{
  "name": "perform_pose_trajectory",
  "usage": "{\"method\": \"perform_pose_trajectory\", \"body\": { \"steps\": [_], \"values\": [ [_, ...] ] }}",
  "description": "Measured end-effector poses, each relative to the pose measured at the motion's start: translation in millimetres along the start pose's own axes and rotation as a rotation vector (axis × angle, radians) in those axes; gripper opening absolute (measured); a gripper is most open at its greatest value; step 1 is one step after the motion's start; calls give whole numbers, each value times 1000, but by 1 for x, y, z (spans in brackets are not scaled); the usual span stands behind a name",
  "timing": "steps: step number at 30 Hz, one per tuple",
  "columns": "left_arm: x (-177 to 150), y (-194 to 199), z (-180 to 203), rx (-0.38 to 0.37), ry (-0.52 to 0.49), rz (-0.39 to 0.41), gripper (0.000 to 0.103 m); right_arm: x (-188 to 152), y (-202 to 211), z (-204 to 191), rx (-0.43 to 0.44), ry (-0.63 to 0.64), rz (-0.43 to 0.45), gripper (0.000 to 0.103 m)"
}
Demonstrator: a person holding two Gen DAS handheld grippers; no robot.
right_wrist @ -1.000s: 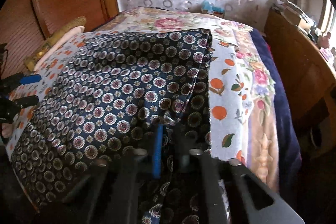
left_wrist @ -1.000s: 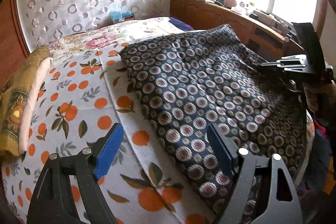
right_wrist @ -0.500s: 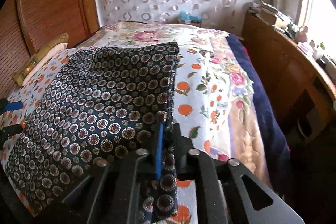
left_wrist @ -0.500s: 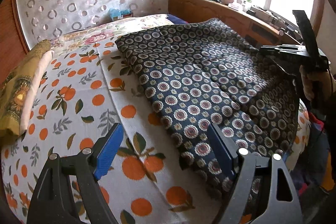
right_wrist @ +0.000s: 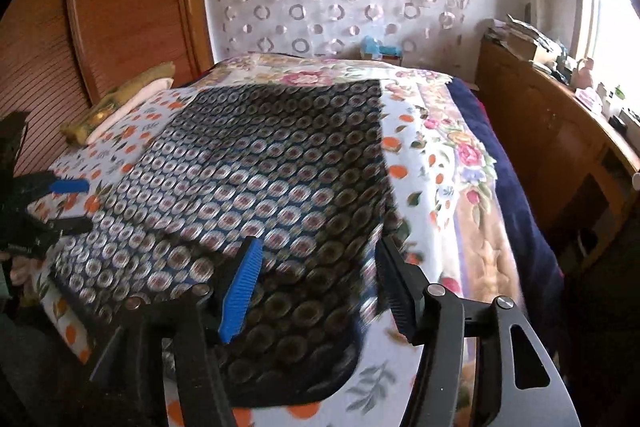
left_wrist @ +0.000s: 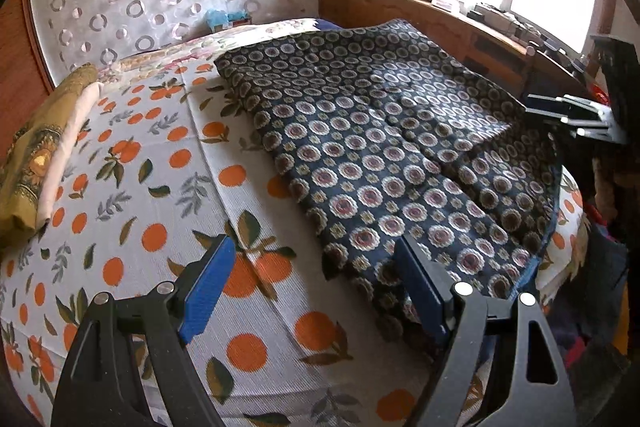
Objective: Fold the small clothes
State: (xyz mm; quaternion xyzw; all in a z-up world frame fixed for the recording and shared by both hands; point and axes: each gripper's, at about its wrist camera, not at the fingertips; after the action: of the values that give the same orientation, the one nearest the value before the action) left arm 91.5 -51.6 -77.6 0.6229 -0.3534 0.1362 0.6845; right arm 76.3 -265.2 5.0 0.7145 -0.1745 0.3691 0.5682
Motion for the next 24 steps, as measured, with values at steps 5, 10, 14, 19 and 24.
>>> {"method": "perform_pose_trajectory", "body": {
  "steps": [5, 10, 14, 19, 24],
  "values": [
    [-12, 6, 6, -40, -11, 0, 81, -15, 1, -13, 37, 8, -16, 62],
    [-20, 8, 10, -88, 0, -12, 68, -24, 4, -25, 75, 32, -41, 62],
    [-24, 12, 16, -117, -4, -13, 57, -25, 9, -32, 82, 42, -47, 62],
    [-27, 14, 24, -183, -33, -17, 26, -27, 7, -41, 90, 63, -64, 62],
    [-15, 30, 32, -190, -59, 46, 5, -26, 7, -49, 113, 78, -78, 62]
  ]
}}
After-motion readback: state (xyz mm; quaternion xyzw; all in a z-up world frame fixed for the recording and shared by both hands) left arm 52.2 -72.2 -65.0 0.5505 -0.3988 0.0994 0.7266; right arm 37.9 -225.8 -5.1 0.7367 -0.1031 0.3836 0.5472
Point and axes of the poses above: each gripper's, at about its wrist camera, not at the fingertips, and y roughly against the way its jaws point, z to its right, x to its top, and after that the axes turned 6 degrees about x, right-handed
